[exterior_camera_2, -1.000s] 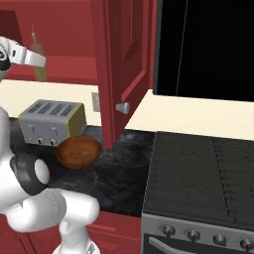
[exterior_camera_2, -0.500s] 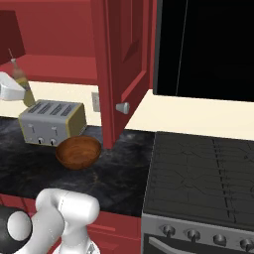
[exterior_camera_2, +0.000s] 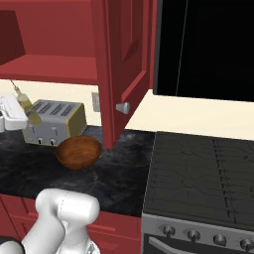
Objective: Retrieve the bottle and the shaker from the cabinet and place them next to the mixing bowl on the counter. Then add garlic from the fridge to the mixing bowl.
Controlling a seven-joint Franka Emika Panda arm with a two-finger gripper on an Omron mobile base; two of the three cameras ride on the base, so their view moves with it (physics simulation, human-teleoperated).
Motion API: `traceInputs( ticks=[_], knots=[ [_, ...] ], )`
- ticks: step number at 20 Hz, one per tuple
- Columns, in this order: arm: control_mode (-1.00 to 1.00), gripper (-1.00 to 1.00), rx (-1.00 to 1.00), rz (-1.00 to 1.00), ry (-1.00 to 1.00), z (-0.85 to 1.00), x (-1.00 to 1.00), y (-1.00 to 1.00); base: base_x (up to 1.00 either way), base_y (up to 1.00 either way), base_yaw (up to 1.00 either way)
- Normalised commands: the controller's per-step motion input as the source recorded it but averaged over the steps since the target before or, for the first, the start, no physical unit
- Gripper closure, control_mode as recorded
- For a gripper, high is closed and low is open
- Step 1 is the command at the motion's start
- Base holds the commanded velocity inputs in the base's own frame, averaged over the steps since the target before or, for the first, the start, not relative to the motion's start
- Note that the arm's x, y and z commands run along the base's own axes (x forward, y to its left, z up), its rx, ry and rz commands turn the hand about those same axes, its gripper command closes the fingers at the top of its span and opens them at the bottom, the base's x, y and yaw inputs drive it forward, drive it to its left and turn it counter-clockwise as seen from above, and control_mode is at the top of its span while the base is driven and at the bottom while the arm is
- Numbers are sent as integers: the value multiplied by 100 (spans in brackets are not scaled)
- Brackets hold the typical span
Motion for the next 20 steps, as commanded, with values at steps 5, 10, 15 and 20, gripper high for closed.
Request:
traceInputs(
  ticks=[5, 10, 15, 20],
  knots=[
    [-100, 100, 3, -5, 1, -51, 4, 33, 0, 0, 0],
    [-100, 100, 2, 0, 2, -54, 26, 22, 0, 0, 0],
    [-100, 100, 0, 0, 4, -59, 36, 18, 0, 0, 0],
    [-100, 100, 0, 0, 7, -63, 32, 30, 0, 0, 0]
  ],
)
